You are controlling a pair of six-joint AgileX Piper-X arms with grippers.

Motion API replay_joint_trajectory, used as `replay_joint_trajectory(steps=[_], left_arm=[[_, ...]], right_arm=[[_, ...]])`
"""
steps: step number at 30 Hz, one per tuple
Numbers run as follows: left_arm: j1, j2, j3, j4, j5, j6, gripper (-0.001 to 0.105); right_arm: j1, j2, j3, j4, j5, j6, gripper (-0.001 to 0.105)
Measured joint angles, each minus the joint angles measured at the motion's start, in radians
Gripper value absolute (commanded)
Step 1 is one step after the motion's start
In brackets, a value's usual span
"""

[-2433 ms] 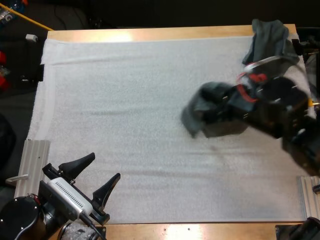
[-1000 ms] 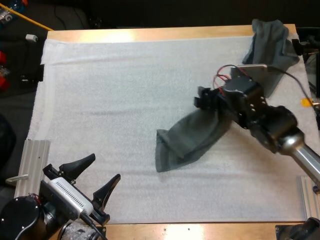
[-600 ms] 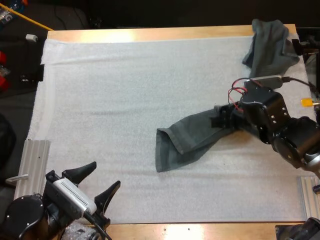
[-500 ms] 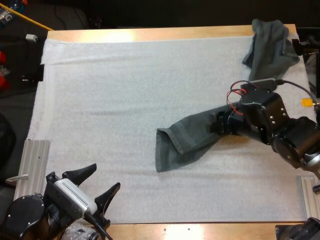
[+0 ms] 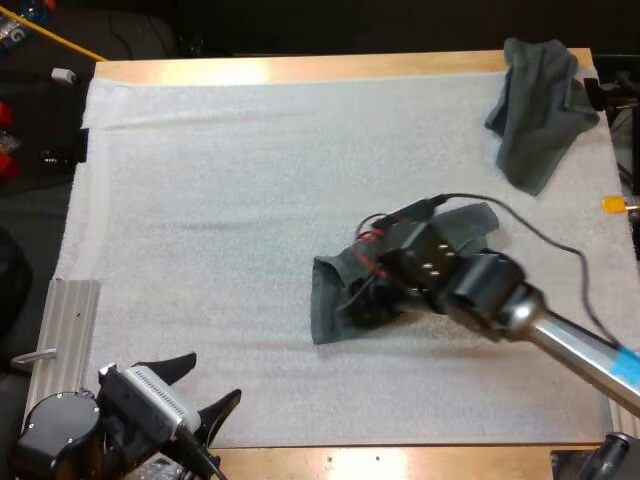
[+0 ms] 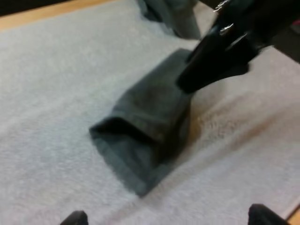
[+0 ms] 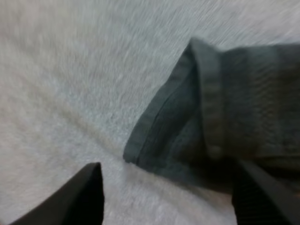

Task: Pick towel from pile, fold and stack

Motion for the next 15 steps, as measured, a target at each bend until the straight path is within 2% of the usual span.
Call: replay_joint_trajectory(steps=[7,15], left_arm=[[0.0,0.0,0.0,0.069,0.014,0.0,0.065],[0.0,0.0,0.0,0.073,0.014,0.0,0.065]], right_arm=[[0.0,0.148,0.0,-0.051,0.035,0.002,0.055],[0.0,0.278,0.0,-0.09,0.035,0.007,0.055]])
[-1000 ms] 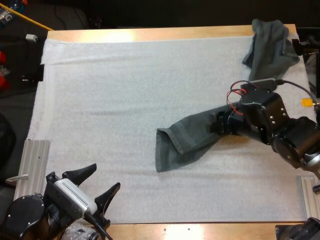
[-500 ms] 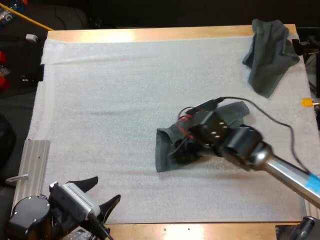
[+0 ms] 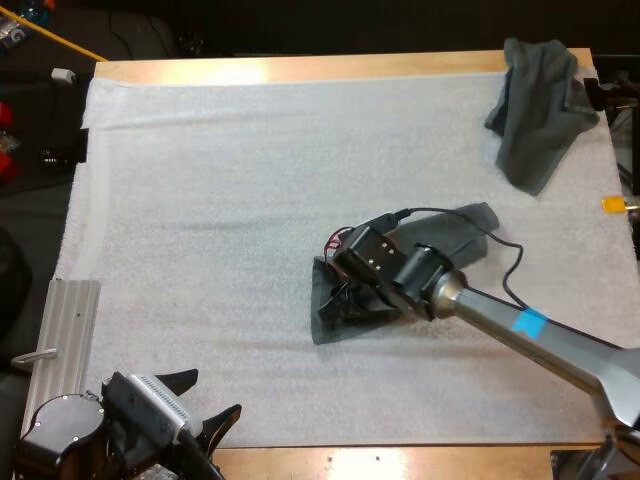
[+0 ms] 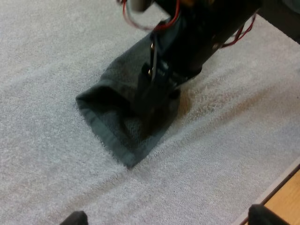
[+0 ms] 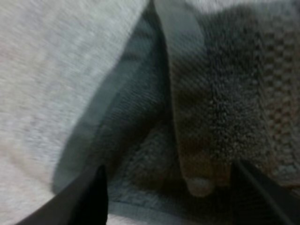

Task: Pick towel from pile, fold and stack

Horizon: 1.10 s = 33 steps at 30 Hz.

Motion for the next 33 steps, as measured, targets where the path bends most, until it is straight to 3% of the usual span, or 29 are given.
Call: replay_joint_trajectory(steps=[5,11,17,22,33], left_arm=[[0.0,0.0,0.0,0.0,0.0,0.0,0.065],[0.0,0.0,0.0,0.0,0.0,0.0,0.065],[0.0,0.0,0.0,0.0,0.0,0.0,0.065],[0.0,0.0,0.0,0.0,0.0,0.0,0.065],[0.0,0.0,0.0,0.0,0.0,0.0,0.065]], right_arm=[[0.0,0.068,0.0,-0.012,0.009,0.001,0.051],[-0.002,0.109,0.0,-0.018,0.099,0.001,0.021],[-0.002,0.11,-0.015,-0.03,0.144,0.001,0.001],[-0.002,0.11,-0.089,0.025,0.157,-0.026,0.0],[-0.002,0.068,-0.266,0.05,0.258,-0.256,0.0]])
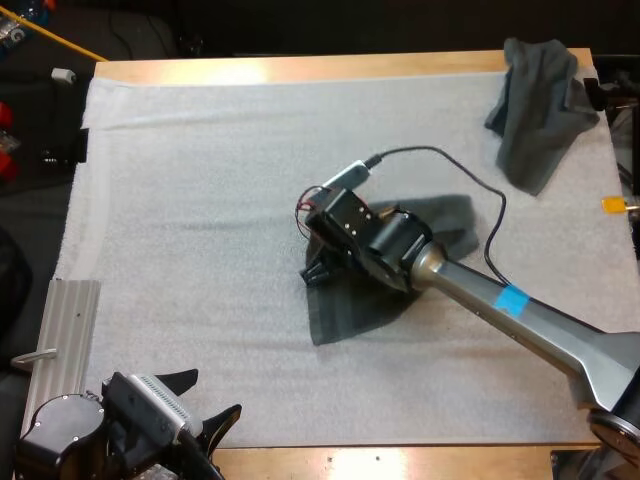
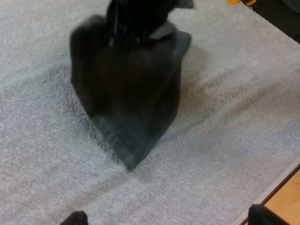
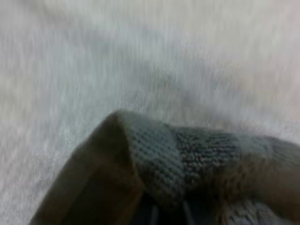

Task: Pick towel from pile, fold and stack

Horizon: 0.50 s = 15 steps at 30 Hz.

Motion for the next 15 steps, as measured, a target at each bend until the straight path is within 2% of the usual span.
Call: replay_joint_trajectory(steps=[6,15], left_arm=[[0.0,0.0,0.0,0.0,0.0,0.0,0.065],[0.0,0.0,0.0,0.0,0.0,0.0,0.065]], right_arm=[[0.0,0.0,-0.001,-0.049,0.036,-0.006,0.0],[0.0,0.004,-0.001,-0.21,-0.09,-0.006,0.0]])
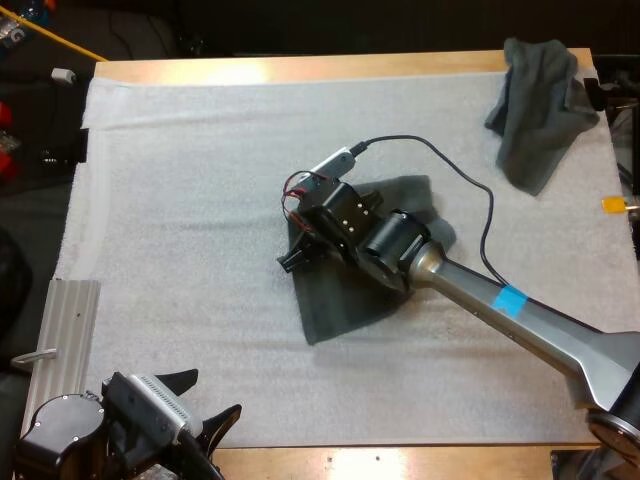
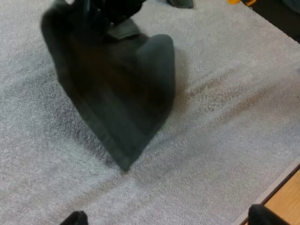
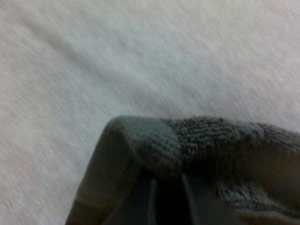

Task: Pick towel from pile, fold and stack

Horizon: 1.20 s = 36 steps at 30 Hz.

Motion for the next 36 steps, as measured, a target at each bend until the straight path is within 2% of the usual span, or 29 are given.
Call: replay_joint_trajectory(steps=[6,12,14,16,21,23,27,34,36], left_arm=[[0.0,0.0,0.0,0.0,0.0,0.0,0.065],[0.0,0.0,0.0,0.0,0.0,0.0,0.065],[0.0,0.0,0.0,0.0,0.0,0.0,0.065],[0.0,0.0,0.0,0.0,0.0,0.0,0.065],[0.0,0.0,0.0,0.0,0.0,0.005,0.065],[0.0,0.0,0.0,0.0,0.0,0.004,0.065],[0.0,0.0,0.0,0.0,0.0,0.004,0.065],[0.0,0.0,0.0,0.0,0.0,0.004,0.065],[0.0,0.0,0.0,0.0,0.0,0.004,0.065]], right_arm=[[0.0,0.017,0.0,-0.128,-0.162,0.003,0.0],[0.022,0.045,0.0,-0.206,-0.189,0.021,0.0],[0.029,0.048,0.0,-0.225,-0.212,0.022,0.003],[0.031,0.048,0.0,-0.248,-0.247,0.022,0.013],[0.031,0.048,0.0,-0.302,-0.294,0.029,0.056],[0.031,0.048,0.0,-0.296,-0.294,0.029,0.067],[0.031,0.048,0.0,-0.232,-0.269,0.029,0.066],[0.017,0.048,0.0,-0.026,-0.12,0.032,0.064],[-0.004,0.048,0.0,0.035,-0.108,0.074,0.064]])
